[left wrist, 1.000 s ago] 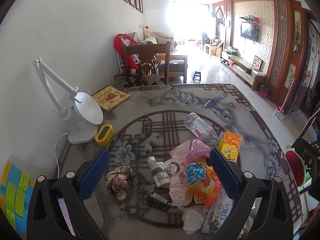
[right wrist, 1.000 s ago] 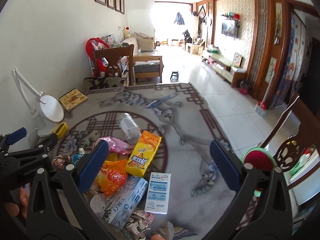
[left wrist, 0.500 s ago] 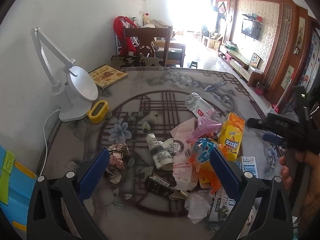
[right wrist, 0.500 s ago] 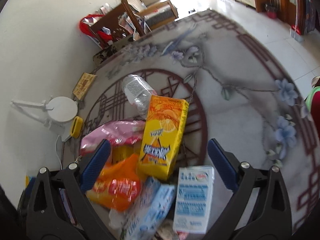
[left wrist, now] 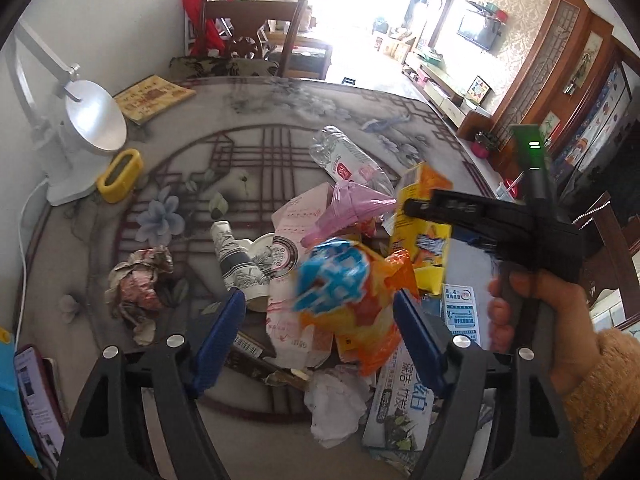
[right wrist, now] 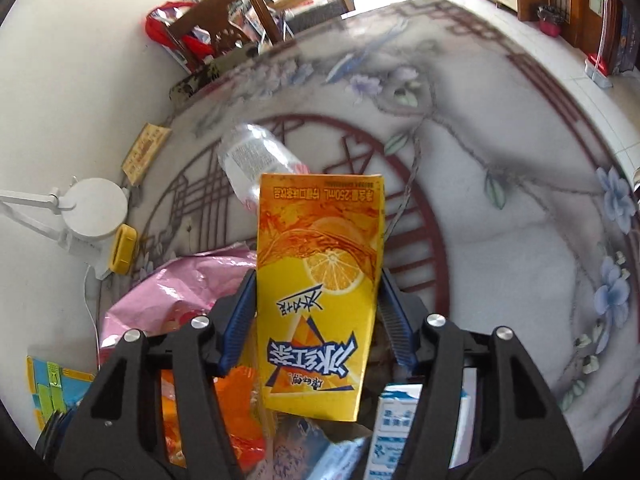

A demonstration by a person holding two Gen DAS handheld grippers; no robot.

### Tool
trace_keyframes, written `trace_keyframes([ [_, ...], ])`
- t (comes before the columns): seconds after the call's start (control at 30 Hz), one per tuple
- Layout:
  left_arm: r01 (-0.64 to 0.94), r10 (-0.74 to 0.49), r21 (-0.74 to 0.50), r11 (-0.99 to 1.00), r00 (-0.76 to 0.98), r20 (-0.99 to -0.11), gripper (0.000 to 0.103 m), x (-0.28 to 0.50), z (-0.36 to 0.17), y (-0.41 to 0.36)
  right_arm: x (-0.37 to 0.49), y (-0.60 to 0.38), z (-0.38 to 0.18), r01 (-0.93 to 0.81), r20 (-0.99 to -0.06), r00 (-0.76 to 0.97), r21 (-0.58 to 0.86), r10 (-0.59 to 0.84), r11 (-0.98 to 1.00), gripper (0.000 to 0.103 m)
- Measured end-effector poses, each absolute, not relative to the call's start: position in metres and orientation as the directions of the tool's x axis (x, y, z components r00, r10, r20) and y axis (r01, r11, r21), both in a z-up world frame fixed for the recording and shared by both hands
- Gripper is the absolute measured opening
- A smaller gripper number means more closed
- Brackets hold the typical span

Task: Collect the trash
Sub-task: 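Grasp the yellow juice carton with the right tool while the left tool grasps the blue snack bag, then drop the carton into the red bin with the right tool while the left drops the bag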

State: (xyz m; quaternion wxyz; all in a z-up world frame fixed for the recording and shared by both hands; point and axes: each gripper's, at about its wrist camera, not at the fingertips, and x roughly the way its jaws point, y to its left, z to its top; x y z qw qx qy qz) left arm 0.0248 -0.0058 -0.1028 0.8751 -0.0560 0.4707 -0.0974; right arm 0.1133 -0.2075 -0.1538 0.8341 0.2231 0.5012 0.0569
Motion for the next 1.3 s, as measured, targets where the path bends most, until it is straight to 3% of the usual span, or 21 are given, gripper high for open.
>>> trace_keyframes([
  [0.2, 0.160, -0.250, -0.195, 0.968, 0.504, -0.827, 0.070, 0.041, -0.118, -0.018, 0.078, -0.232, -0.124, 0.114, -0.765, 0.553, 0.461, 0.329, 0.880, 0.057],
  [0.23, 0.171, -0.267, -0.209, 0.963, 0.496, -0.826, 0.059, 0.042, -0.119, -0.019, 0.072, -0.235, -0.121, 0.117, -0.759, 0.560, 0.468, 0.331, 0.876, 0.057],
  [0.33, 0.186, -0.282, -0.217, 0.958, 0.498, -0.820, 0.052, 0.042, -0.119, -0.021, 0.047, -0.250, -0.108, 0.127, -0.735, 0.596, 0.485, 0.324, 0.865, 0.058],
  [0.37, 0.193, -0.279, -0.208, 0.959, 0.502, -0.819, 0.042, 0.040, -0.117, -0.023, 0.040, -0.255, -0.104, 0.129, -0.728, 0.606, 0.489, 0.321, 0.863, 0.058],
  [0.73, 0.173, -0.244, -0.173, 0.970, 0.618, -0.747, 0.041, 0.001, -0.066, -0.062, -0.028, -0.357, -0.082, 0.193, -0.686, 0.686, 0.491, 0.240, 0.850, 0.058],
  [0.97, 0.252, -0.294, -0.166, 0.953, 0.650, -0.700, 0.041, -0.012, -0.043, -0.156, -0.058, -0.499, -0.108, 0.387, -0.775, 0.632, 0.308, -0.007, 0.869, 0.058],
  [1.2, 0.367, -0.364, -0.161, 0.916, 0.594, -0.718, 0.041, -0.019, -0.047, -0.264, -0.052, -0.607, -0.159, 0.478, -0.823, 0.566, 0.277, -0.051, 0.833, 0.060],
  [1.3, 0.413, -0.387, -0.158, 0.897, 0.558, -0.734, 0.041, -0.021, -0.055, -0.305, -0.054, -0.633, -0.163, 0.504, -0.818, 0.570, 0.269, -0.082, 0.821, 0.073],
])
